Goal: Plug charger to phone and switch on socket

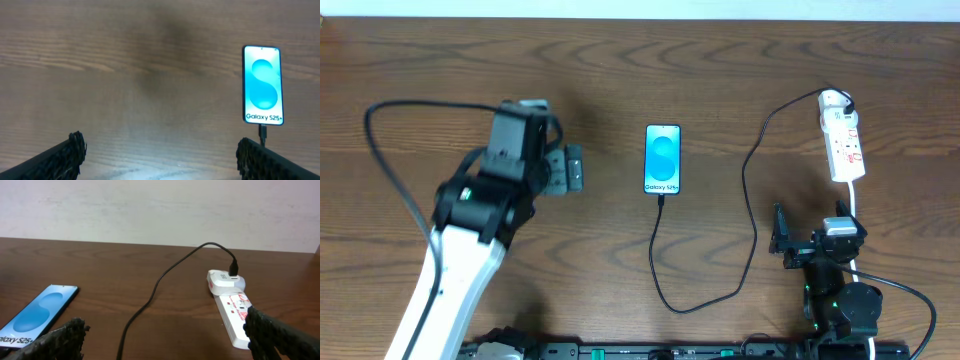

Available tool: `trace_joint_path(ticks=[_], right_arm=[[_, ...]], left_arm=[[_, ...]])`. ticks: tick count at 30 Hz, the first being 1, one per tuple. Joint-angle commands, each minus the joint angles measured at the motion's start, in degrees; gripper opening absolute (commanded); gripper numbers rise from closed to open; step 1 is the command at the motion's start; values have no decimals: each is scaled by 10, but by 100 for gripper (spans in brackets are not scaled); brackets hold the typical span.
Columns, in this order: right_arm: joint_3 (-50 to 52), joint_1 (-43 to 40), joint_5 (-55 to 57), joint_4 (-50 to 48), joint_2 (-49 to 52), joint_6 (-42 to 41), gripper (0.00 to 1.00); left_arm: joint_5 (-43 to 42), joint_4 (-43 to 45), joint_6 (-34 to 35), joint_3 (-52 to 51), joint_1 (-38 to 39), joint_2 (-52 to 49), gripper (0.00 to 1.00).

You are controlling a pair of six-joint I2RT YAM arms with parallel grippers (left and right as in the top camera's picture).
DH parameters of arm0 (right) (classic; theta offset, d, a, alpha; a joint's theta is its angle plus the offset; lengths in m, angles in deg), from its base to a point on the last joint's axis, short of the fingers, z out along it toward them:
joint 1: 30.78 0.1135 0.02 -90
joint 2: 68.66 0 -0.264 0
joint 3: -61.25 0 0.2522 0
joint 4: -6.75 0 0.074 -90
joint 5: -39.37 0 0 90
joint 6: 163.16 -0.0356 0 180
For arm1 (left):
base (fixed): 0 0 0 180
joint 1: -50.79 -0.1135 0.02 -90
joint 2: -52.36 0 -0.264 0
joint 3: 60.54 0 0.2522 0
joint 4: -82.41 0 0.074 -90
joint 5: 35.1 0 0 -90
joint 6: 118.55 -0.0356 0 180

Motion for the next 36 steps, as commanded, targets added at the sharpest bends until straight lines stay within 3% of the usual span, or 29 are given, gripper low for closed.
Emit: trace_joint_path(ticks=[1, 5, 10, 19, 27, 36], right_arm=[[1, -3, 2, 2, -4, -7, 99], [1, -3, 2, 2, -4, -7, 99], [1, -3, 2, 2, -4, -7, 99], [1, -3, 2, 3, -4, -7, 99], [1, -3, 2, 2, -4, -7, 99], [1, -3, 2, 2, -4, -7, 99]], left_arm=[[13, 27, -30, -61, -9, 52, 98], [-13, 95, -44, -147, -32, 117, 98], [-118, 171, -115, -252, -83, 202, 98], [-195, 176, -115, -353, -187, 369, 99], [-197, 183, -115, -382, -193, 394, 98], [-212, 302, -114, -484, -193, 492, 98]])
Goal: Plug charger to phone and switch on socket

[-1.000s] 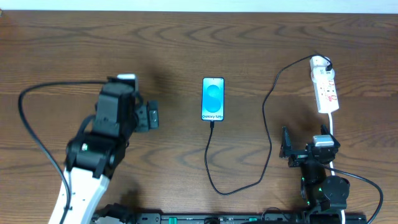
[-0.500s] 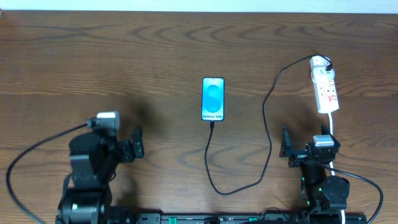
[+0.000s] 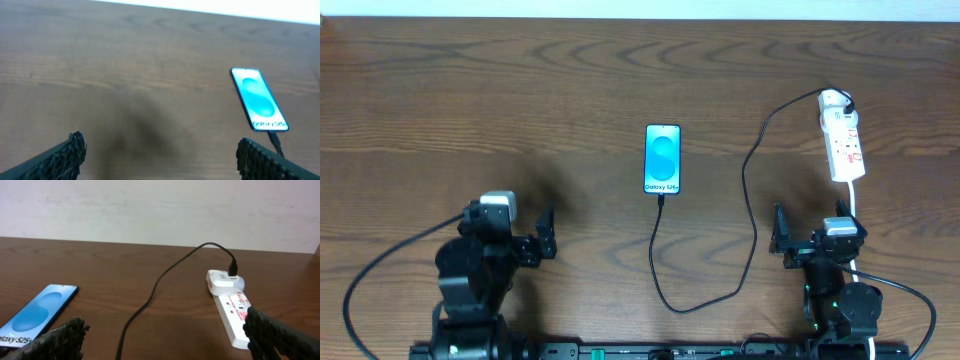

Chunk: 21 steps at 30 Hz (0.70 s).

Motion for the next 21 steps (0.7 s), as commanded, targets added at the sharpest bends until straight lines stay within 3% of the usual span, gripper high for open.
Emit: trace_joint_path(ticks=[1, 21], right_arm=[[1, -3, 0, 2, -4, -7, 99], [1, -3, 0, 2, -4, -7, 99]], left_arm=[[-13, 31, -7, -38, -3, 59, 98], [-12, 148, 50, -159, -28, 200, 98]])
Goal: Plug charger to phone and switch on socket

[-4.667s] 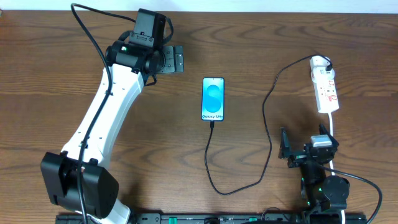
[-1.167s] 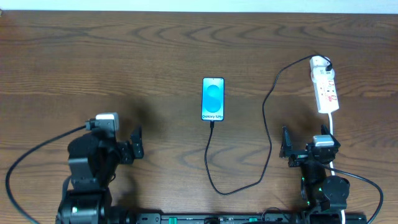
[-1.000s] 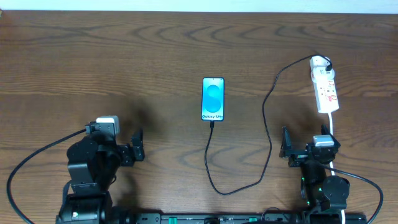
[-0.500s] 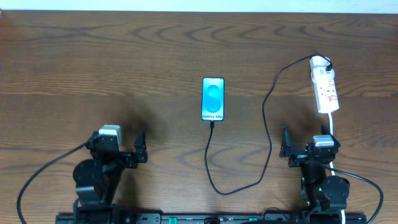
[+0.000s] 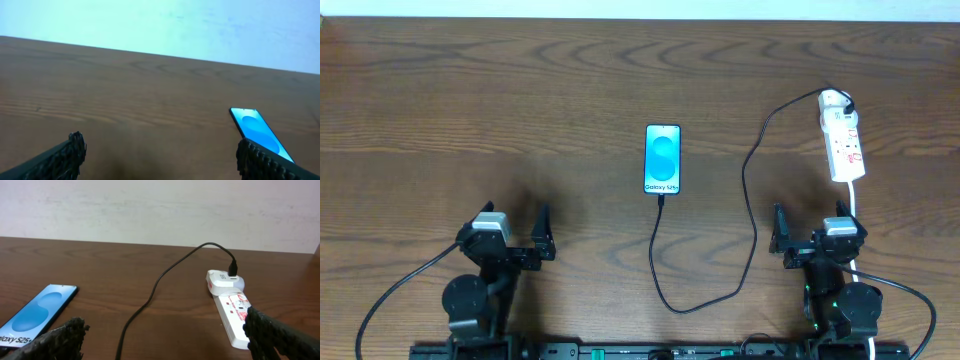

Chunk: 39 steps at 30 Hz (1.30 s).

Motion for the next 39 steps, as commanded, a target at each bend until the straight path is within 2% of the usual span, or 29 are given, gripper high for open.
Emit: trace_joint_path(ticks=[1, 14, 25, 39], right_arm=[[1, -3, 0, 2, -4, -7, 99], [1, -3, 0, 2, -4, -7, 99], [1, -3, 0, 2, -4, -7, 99], [1, -3, 0, 2, -3, -7, 99]], left_arm=[[-2, 20, 14, -14, -2, 14, 98], [3, 42, 29, -51, -1, 40, 98], [80, 22, 26, -51, 21, 40, 98], [79, 19, -34, -51, 22, 40, 98]])
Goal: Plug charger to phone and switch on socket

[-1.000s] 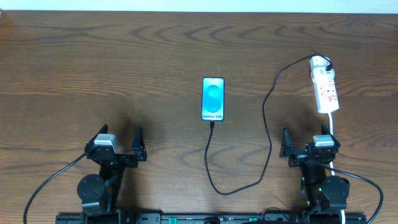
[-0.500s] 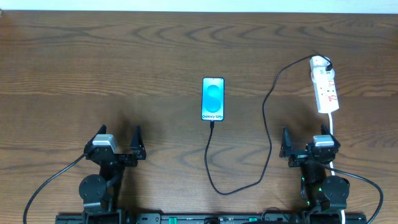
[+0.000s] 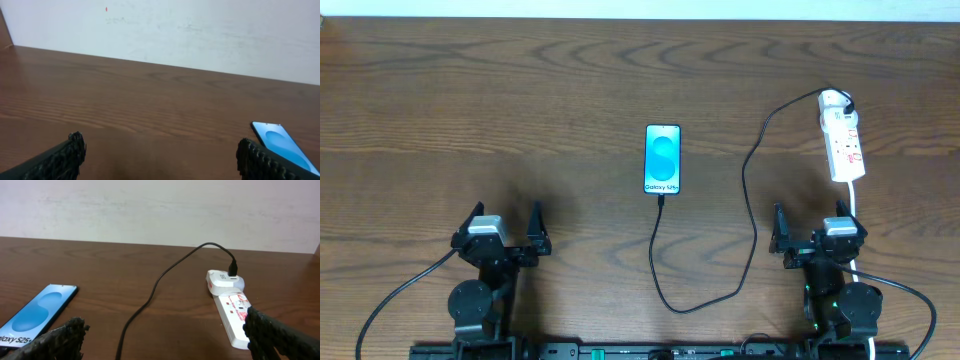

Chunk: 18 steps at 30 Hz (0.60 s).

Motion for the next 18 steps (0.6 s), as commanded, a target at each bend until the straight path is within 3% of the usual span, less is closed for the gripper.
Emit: trace_joint_path(ticks=[1, 4, 18], right_arm=[[1, -3, 0, 2, -3, -7, 99], [1, -3, 0, 2, -3, -7, 99], [1, -3, 0, 2, -3, -7, 99]], left_arm=[[4, -17, -38, -13, 6, 5, 98], [5, -17, -64, -13, 15, 5, 98], [9, -17, -64, -13, 17, 5, 98]])
